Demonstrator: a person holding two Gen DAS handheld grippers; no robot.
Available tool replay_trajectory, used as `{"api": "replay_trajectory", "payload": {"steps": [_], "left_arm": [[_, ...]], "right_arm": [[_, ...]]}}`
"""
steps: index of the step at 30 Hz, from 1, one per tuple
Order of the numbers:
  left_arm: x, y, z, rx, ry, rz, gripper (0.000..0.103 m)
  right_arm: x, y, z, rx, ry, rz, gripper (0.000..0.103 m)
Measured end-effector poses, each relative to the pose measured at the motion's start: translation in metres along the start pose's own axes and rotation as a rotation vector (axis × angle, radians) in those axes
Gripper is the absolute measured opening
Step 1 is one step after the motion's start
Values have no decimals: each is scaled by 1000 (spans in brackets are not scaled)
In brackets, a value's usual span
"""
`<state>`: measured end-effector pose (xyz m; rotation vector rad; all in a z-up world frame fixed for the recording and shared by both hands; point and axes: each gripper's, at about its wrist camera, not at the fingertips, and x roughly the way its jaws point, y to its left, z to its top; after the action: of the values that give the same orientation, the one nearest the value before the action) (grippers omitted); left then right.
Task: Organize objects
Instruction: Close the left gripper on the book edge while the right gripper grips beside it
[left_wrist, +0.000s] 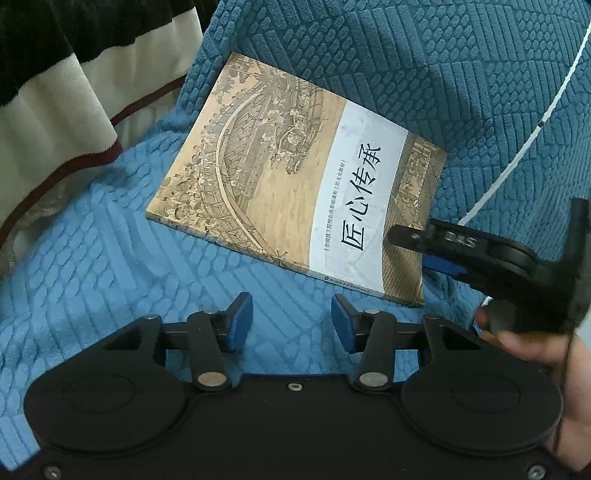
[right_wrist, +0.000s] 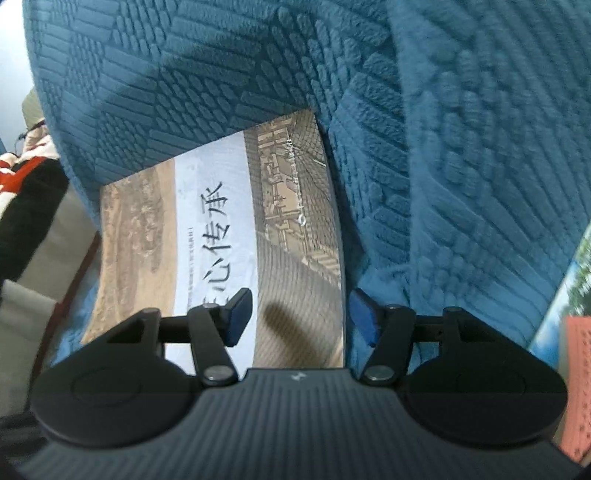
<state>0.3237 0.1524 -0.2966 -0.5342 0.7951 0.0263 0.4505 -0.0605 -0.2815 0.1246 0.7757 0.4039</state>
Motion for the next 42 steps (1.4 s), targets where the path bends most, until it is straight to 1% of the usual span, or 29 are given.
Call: {"api": "replay_trajectory", "payload": {"steps": [3,7,8,10,11,13,14,15,17,19,21,23,25,26,27,28,29,31,33,35,37,39,40,42], "left_arm": [[0,1,1,-9,-3,-8,44],[1,-1,1,-14,-4,-12,44],[1,-2,1,-12,-5,-13,44],[1,-2,0,-11,-7,-15,44],[0,-2,0,-14,-7,-17,44],[0,-2,1,-26,-5,-22,44],[-1,-1,2,-33,-6,-26,44],[-1,0,2,-43,-6,-30,44],[-1,1,3,-71,-3,-40,45],[-1,5,4,-118,9,-71,47],[-2,11,6,-186,22,-123,52],[-4,19,6,-260,27,-184,62],[-4,27,5,-326,32,-230,62],[-4,30,5,-357,36,-260,62],[-4,33,5,-380,38,-287,62],[-3,35,5,-400,39,-305,62],[-3,37,4,-420,38,-319,63],[-2,41,5,-435,35,-322,63],[-2,42,4,-433,34,-308,63],[-2,43,3,-431,32,-303,63],[-1,43,4,-429,31,-305,63],[0,42,5,-419,28,-301,63],[0,42,6,-415,27,-298,63],[1,41,6,-412,31,-295,63]], "right_arm": [[14,1,4,4,26,5,64],[23,-3,10,3,22,23,63],[24,-5,11,8,20,29,61],[25,-6,11,10,21,20,61],[25,-4,10,-11,22,12,60],[26,2,9,-56,31,4,65],[26,2,11,-46,33,11,66],[26,-1,13,-7,35,21,70],[21,-16,18,142,37,91,71],[13,-33,19,279,36,166,70],[1,-44,20,362,28,242,71],[-13,-45,20,394,13,309,71],[-21,-43,21,405,18,363,70],[-25,-41,21,416,25,415,70],[-30,-38,21,425,29,449,70],[-34,-33,22,422,25,474,70],[-40,-27,24,407,17,475,70],[-44,-15,30,378,3,441,70],[-41,-6,33,345,-8,417,69],[-44,2,36,260,-44,321,69],[-42,15,38,149,-80,175,69],[-30,18,35,86,-76,64,69],[-22,15,33,87,-64,32,69],[-8,4,31,133,-43,28,69]]}}
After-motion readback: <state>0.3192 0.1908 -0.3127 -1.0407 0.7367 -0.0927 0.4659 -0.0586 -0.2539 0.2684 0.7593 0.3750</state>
